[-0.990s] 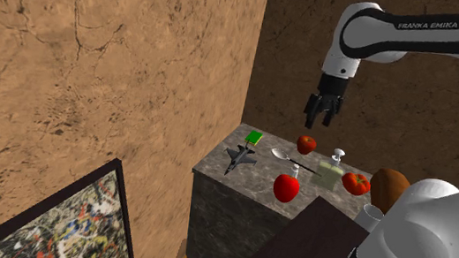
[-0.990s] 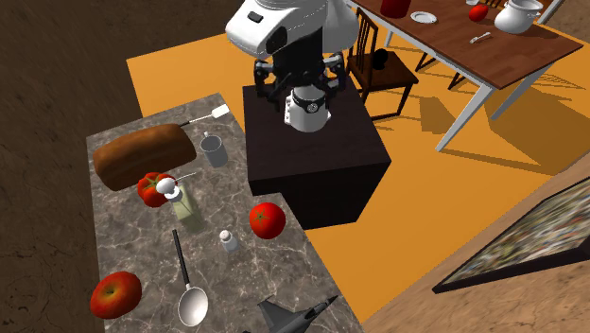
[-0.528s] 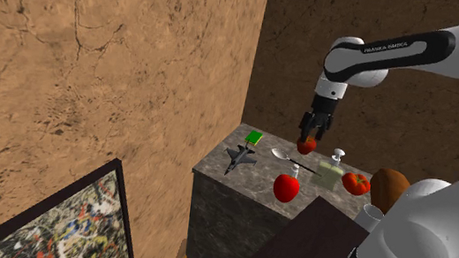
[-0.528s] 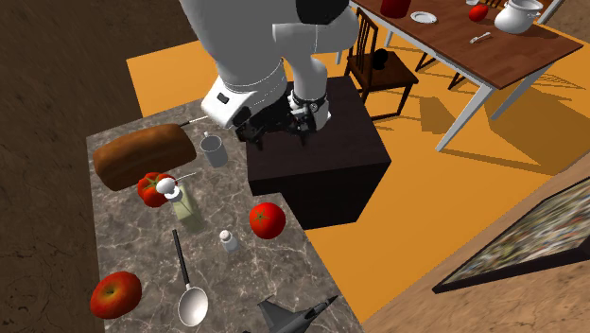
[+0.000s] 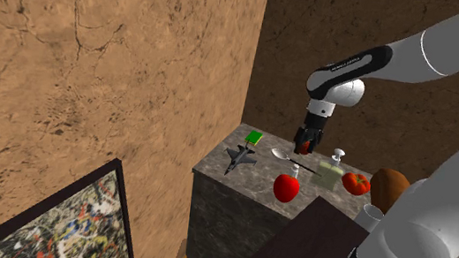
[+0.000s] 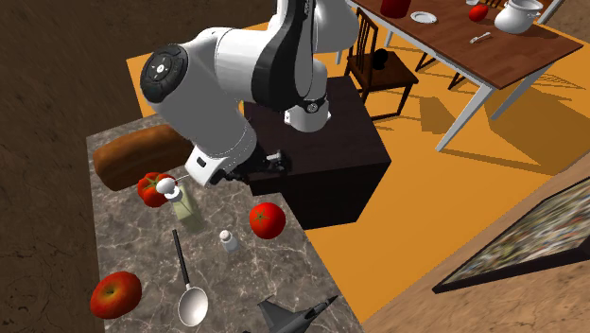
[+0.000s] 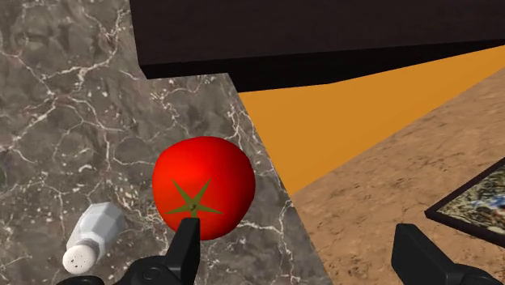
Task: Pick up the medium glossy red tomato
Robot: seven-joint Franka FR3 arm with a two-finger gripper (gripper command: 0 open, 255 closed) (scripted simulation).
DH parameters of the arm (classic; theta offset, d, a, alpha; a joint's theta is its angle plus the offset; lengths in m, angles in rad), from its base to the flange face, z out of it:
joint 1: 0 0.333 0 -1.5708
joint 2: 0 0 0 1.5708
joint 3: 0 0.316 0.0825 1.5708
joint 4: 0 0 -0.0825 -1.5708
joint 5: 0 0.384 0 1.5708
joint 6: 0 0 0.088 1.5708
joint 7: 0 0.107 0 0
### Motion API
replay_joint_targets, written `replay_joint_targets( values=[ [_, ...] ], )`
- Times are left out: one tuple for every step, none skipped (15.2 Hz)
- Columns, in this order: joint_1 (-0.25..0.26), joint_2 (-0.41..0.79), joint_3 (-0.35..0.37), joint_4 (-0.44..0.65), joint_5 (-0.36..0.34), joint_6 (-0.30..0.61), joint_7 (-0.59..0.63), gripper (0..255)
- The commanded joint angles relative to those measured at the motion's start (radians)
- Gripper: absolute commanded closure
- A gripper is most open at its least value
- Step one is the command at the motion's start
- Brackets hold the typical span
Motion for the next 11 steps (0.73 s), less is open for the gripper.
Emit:
replay_joint_targets(
  values=[
    [0.002, 0.096, -0.026, 0.024, 0.061, 0.036, -0.081, 0],
    [0.0, 0.145, -0.034, 0.04, 0.096, 0.048, -0.121, 0],
    [-0.004, 0.194, -0.038, 0.058, 0.132, 0.058, -0.161, 0],
    [-0.011, 0.244, -0.038, 0.077, 0.169, 0.065, -0.201, 0],
    [-0.02, 0.294, -0.036, 0.098, 0.205, 0.071, -0.239, 0],
    [-0.033, 0.344, -0.03, 0.12, 0.241, 0.075, -0.276, 0],
    [-0.048, 0.393, -0.021, 0.144, 0.274, 0.077, -0.311, 0],
    [-0.064, 0.441, -0.01, 0.168, 0.306, 0.078, -0.343, 0],
    [-0.07, 0.451, -0.006, 0.174, 0.312, 0.079, -0.349, 0],
    [-0.073, 0.463, -0.001, 0.174, 0.321, 0.088, -0.357, 0],
    [-0.076, 0.476, 0.004, 0.175, 0.331, 0.097, -0.365, 0]
  ],
)
